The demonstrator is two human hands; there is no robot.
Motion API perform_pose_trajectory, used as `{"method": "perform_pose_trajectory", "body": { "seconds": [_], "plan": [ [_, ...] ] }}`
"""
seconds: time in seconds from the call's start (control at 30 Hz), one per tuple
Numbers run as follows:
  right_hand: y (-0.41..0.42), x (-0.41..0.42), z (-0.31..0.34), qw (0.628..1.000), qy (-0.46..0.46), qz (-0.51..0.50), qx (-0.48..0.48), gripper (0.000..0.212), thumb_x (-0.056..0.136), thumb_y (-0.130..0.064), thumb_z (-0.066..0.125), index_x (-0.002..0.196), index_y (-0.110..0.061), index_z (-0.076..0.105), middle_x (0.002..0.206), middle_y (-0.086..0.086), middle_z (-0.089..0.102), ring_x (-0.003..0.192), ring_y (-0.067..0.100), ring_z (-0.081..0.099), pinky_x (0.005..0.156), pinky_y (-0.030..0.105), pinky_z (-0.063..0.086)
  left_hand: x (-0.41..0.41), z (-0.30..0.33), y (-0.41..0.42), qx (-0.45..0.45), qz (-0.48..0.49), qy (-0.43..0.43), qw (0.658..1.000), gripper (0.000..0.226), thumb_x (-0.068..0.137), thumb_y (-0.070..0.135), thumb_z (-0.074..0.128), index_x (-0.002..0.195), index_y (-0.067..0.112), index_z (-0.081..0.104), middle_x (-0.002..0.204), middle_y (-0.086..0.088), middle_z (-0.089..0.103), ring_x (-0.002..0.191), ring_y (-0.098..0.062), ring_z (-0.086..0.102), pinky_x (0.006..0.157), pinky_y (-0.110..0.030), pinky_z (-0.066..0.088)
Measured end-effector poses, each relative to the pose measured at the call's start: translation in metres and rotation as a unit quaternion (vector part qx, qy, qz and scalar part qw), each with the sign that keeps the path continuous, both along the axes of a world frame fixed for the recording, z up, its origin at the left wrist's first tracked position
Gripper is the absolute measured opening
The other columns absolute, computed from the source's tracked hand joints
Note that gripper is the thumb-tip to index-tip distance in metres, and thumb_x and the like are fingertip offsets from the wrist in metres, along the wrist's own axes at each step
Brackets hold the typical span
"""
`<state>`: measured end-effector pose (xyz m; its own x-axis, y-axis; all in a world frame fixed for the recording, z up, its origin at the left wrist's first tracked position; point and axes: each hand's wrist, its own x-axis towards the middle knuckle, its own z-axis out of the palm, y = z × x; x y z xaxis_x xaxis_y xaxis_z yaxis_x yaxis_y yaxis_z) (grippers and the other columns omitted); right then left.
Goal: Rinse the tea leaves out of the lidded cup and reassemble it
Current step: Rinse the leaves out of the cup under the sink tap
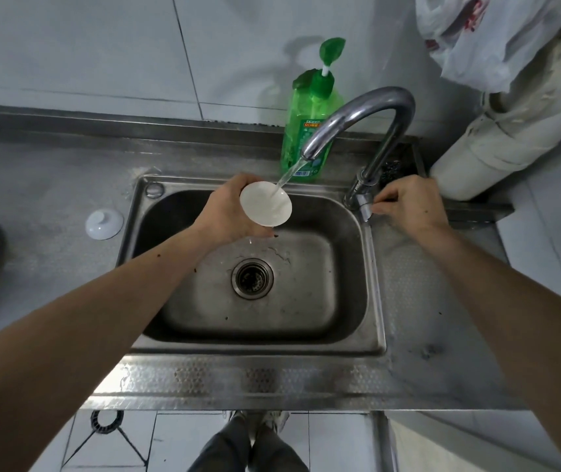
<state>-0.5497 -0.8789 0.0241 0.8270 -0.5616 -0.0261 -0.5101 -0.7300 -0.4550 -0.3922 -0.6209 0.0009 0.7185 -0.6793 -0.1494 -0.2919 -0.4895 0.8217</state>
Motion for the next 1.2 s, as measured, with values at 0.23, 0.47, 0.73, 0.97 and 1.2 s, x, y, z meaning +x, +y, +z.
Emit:
{"method": "perform_pose_trajectory", "body": {
  "seconds": [0.23,0.47,0.73,0.97,1.2],
  "plan": [
    [-0.002,0.003,0.004,1.000,-0.003,0.002,0.000,0.017,0.069,-0.015,0.081,0.084,-0.009,0.077,0.082,0.009,0.076,0.070,0.011,0.061,0.074,0.023,0.046,0.000,-0.001,0.000,0.001,-0.006,-0.001,1.000,0.085,0.045,0.029,0.092,0.118,0.024,0.050,0.115,0.005,0.059,0.107,-0.018,0.056,0.087,-0.032,0.048],
    [-0.001,0.003,0.004,1.000,0.007,0.005,-0.002,0.017,0.070,-0.017,0.081,0.085,-0.009,0.077,0.083,0.008,0.076,0.072,0.010,0.061,0.074,0.023,0.046,-0.001,-0.004,0.005,0.070,-0.064,0.013,0.995,0.078,0.042,0.037,0.091,0.112,0.025,0.056,0.110,0.010,0.062,0.101,-0.011,0.057,0.084,-0.026,0.048],
    [0.000,0.004,0.005,1.000,0.020,0.005,-0.004,0.017,0.071,-0.016,0.080,0.085,-0.009,0.076,0.083,0.008,0.075,0.074,0.014,0.064,0.077,0.026,0.050,-0.002,0.009,0.006,0.157,-0.083,-0.196,0.964,0.081,0.047,0.032,0.087,0.117,0.020,0.047,0.114,-0.004,0.058,0.107,-0.026,0.055,0.092,-0.044,0.046],
    [0.006,0.004,0.010,0.998,0.051,-0.006,-0.039,0.016,0.071,-0.024,0.080,0.085,-0.017,0.076,0.084,0.005,0.076,0.081,0.021,0.068,0.076,0.037,0.056,-0.003,0.031,0.004,0.268,-0.202,-0.455,0.825,0.079,0.056,0.022,0.082,0.123,0.018,0.041,0.119,-0.010,0.050,0.111,-0.031,0.050,0.101,-0.046,0.036],
    [0.041,0.014,0.023,0.993,0.071,0.017,-0.096,0.025,0.069,-0.037,0.079,0.091,-0.025,0.074,0.097,0.010,0.071,0.091,0.029,0.065,0.075,0.035,0.052,-0.001,0.044,0.006,0.294,-0.240,-0.523,0.763,0.086,0.050,0.009,0.085,0.122,0.019,0.038,0.113,-0.010,0.050,0.102,-0.029,0.056,0.097,-0.045,0.043]
  ]
}}
